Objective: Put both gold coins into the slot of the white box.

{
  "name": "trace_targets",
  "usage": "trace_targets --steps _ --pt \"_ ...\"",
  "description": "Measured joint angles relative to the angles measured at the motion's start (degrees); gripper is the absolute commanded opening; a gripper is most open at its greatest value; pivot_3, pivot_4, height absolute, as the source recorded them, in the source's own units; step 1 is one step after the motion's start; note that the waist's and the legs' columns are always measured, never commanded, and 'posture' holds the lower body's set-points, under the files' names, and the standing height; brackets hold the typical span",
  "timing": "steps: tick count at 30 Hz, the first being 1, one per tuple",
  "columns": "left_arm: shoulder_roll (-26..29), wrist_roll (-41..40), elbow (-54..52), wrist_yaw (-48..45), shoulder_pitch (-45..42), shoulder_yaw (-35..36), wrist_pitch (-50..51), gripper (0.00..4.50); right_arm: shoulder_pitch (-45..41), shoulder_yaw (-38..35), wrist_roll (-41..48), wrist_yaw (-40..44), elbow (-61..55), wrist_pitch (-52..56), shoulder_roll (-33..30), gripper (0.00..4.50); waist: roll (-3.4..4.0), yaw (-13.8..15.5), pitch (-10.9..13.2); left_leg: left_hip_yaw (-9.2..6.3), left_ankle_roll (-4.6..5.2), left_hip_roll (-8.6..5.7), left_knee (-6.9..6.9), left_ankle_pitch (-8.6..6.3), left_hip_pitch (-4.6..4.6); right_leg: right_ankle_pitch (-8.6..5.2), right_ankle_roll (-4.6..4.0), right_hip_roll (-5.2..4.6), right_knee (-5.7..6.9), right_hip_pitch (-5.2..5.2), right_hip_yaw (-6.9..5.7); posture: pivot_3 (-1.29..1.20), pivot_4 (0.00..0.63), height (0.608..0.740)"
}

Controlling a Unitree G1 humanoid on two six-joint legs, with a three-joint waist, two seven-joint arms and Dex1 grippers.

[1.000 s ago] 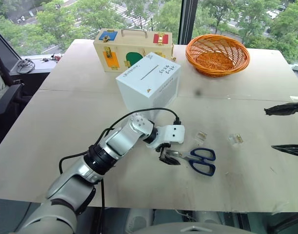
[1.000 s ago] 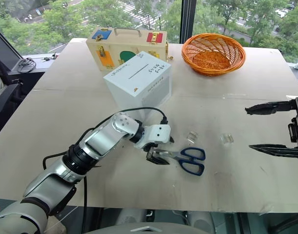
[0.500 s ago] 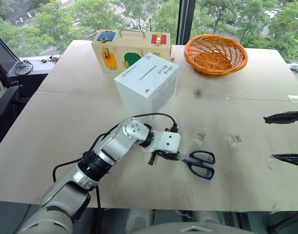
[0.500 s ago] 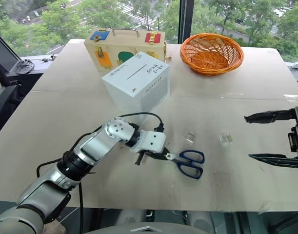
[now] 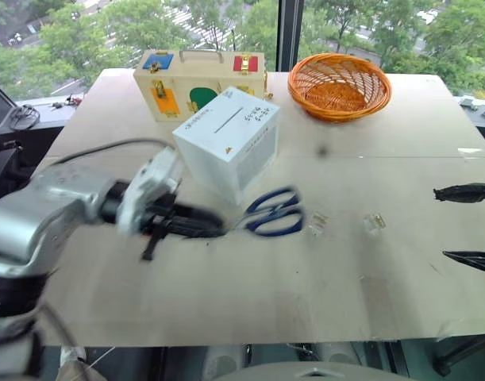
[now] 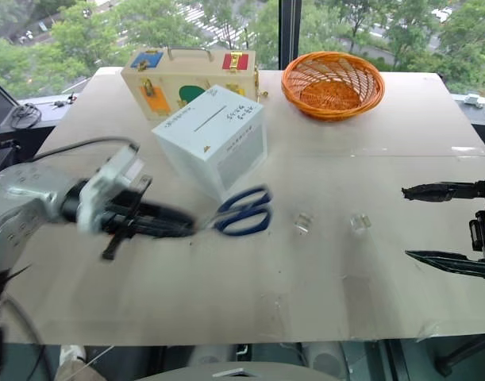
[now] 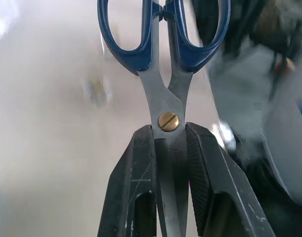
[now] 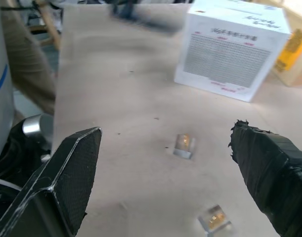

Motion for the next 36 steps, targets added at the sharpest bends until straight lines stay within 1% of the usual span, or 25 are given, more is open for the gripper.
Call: trace_targets --steps 2,4,5,6,8,10,12,14,16,17,19,20,21,23,25,26,29,32,33,36 --pt "1.6 2.3 2.2 -1.1 4.5 2.3 -1.9 0.27 -1.5 1.0 -0.1 0.0 0.7 -0.6 0.0 4.50 0.00 0.4 0.1 -0.06 0.00 0.03 0.01 0.00 -0.01 -0.03 0.04 -0.01 0.01 0.00 -0.09 0.00 0.150 0.740" --pt "2.3 5.2 6.9 0.9 5.7 4.8 -3.8 0.27 -3.0 2.4 -0.5 0.0 1.4 -1.4 0.0 4.50 0.05 1.3 0.1 -0.10 0.00 0.04 0.04 0.00 0.02 -0.10 0.15 -0.08 0.00 -0.01 -0.16 0.00 0.150 0.740" --pt "2.1 7.1 9.4 3.1 5.5 5.4 -4.8 0.27 -3.6 3.1 -0.6 0.0 1.8 -1.5 0.2 4.50 0.07 1.6 0.1 -0.08 -0.01 0.03 0.04 0.00 0.07 -0.10 0.15 -0.14 0.01 0.00 -0.15 0.00 0.150 0.740" --pt "0.1 10.5 13.6 9.2 3.1 5.3 -5.5 0.27 -4.0 3.8 -0.9 0.0 2.1 -1.8 0.4 4.50 0.16 2.0 0.1 -0.06 0.00 0.00 0.04 0.00 0.08 -0.10 0.15 -0.23 0.01 0.03 -0.16 0.00 0.150 0.740" --pt "-1.7 15.1 19.5 18.6 0.5 5.3 -4.5 0.27 -3.1 4.1 -0.9 0.0 1.6 -2.0 1.4 4.50 0.06 2.2 0.1 -0.08 0.01 0.00 0.05 0.01 -0.06 -0.09 0.16 -0.25 0.02 0.01 -0.23 0.00 0.150 0.740" --pt "-2.4 16.9 21.0 22.8 0.4 5.3 -2.9 0.27 -0.8 3.4 -0.7 0.0 0.5 -1.7 1.8 4.50 0.01 2.2 0.1 0.01 0.01 -0.01 0.04 0.00 -0.14 0.04 -0.05 -0.28 -0.01 0.00 -0.17 0.00 0.150 0.740" --pt "-4.4 18.0 21.1 27.9 -1.1 5.1 0.4 0.27 2.8 1.9 0.1 0.0 -3.0 -0.9 2.8 4.50 0.00 2.4 0.1 0.03 0.08 -0.11 0.03 -0.06 -0.21 -0.02 0.09 -0.37 -0.04 0.00 -0.16 0.00 0.150 0.740" --pt "-5.3 19.0 21.6 31.1 -2.4 4.5 1.9 0.27 3.9 1.0 0.6 -0.1 -5.1 -0.2 2.9 4.50 -0.02 2.3 0.1 0.04 0.09 -0.13 0.02 -0.07 -0.21 0.08 0.29 -0.36 -0.05 0.00 -0.17 0.00 0.150 0.740" --pt "-7.3 20.0 22.6 34.3 -4.9 3.9 3.4 0.27 4.5 -0.4 1.3 -0.2 -6.2 0.3 3.1 4.50 -0.04 2.2 0.1 0.02 0.09 -0.14 0.02 -0.07 -0.19 0.08 0.30 -0.33 -0.04 0.01 -0.19 0.00 0.150 0.740" --pt "-8.9 20.4 23.5 36.2 -6.8 3.2 4.7 1.30 4.9 -1.0 1.6 -0.4 -7.1 0.8 3.3 4.50 -0.06 2.2 0.2 0.01 0.09 -0.13 0.01 -0.07 -0.19 0.07 0.27 -0.30 -0.05 0.01 -0.19 0.00 0.150 0.740" --pt "-10.4 20.4 23.7 37.3 -8.1 2.3 5.8 2.03 5.1 -1.0 1.8 -0.9 -8.0 1.3 3.7 4.50 -0.08 2.1 0.2 0.01 0.10 -0.12 0.03 -0.07 -0.14 -0.03 0.09 -0.29 -0.01 0.03 -0.18 0.00 0.150 0.740" --pt "-11.0 20.3 23.6 37.5 -8.3 1.8 6.2 2.49 5.2 -1.0 2.0 -1.2 -8.6 1.5 3.9 4.50 -0.08 2.0 0.2 0.02 0.10 -0.12 0.05 -0.07 -0.13 -0.02 0.08 -0.30 0.01 0.03 -0.17 0.00 0.150 0.740" --pt "-11.4 19.7 23.6 37.2 -8.3 2.0 6.3 3.11 5.9 -1.1 2.2 -2.3 -9.7 2.2 4.2 4.50 -0.11 1.9 0.2 0.02 0.10 -0.11 0.06 -0.06 -0.11 -0.02 0.08 -0.30 0.02 0.03 -0.17 0.00 0.150 0.740" --pt "-11.4 17.7 23.8 36.3 -8.7 4.3 6.4 4.02 7.0 -1.5 2.4 -5.3 -12.1 3.8 5.1 4.50 -0.31 1.6 0.2 -0.03 0.09 -0.05 0.06 -0.06 -0.10 -0.01 0.06 -0.30 0.07 0.02 -0.19 0.00 0.150 0.740" --pt "-10.8 13.4 22.9 33.9 -9.6 10.3 7.4 4.02 8.3 -2.1 2.2 -10.8 -15.8 5.4 7.0 4.50 -0.40 1.4 0.3 -0.01 0.08 0.01 0.06 -0.06 -0.09 0.00 0.03 -0.29 0.07 0.01 -0.19 0.00 0.150 0.740" --pt "-10.4 12.1 21.8 33.2 -9.5 11.6 7.8 4.02 8.5 -2.1 2.1 -12.1 -16.7 5.8 7.5 4.50 -0.40 1.4 0.3 0.01 0.07 0.01 0.06 -0.06 -0.09 0.00 0.03 -0.31 0.06 0.01 -0.19 0.00 0.150 0.740" --pt "-11.3 2.6 11.4 28.0 -7.0 17.8 9.7 4.02 10.6 -1.1 0.3 -20.7 -21.4 9.1 8.8 4.50 -0.32 1.5 0.2 0.09 0.08 -0.11 0.03 -0.07 -0.10 0.00 0.04 -0.53 0.03 0.01 -0.14 0.00 0.150 0.740" --pt "-11.3 -4.3 1.6 22.4 -0.3 17.0 11.4 4.02 12.2 0.9 -1.9 -27.4 -26.2 10.8 10.7 4.50 -0.32 1.6 0.2 0.10 0.08 -0.12 0.03 -0.07 -0.14 -0.01 0.03 -0.55 -0.03 0.01 -0.14 0.00 0.150 0.740" --pt "-11.5 -6.7 -2.0 21.0 1.4 15.4 11.9 4.02 12.9 1.9 -3.0 -30.0 -27.7 11.8 10.7 4.50 -0.32 1.7 0.2 0.06 0.08 -0.12 0.04 -0.07 -0.13 -0.01 0.03 -0.54 -0.02 0.02 -0.17 0.00 0.150 0.740" --pt "-13.0 -8.7 -9.2 19.3 3.0 11.1 9.5 4.02 13.1 3.6 -4.1 -34.9 -30.0 15.1 10.3 4.50 -0.31 1.8 0.2 0.07 0.08 -0.13 0.06 -0.06 -0.07 0.00 0.01 -0.52 0.00 0.05 -0.15 0.00 0.150 0.740"
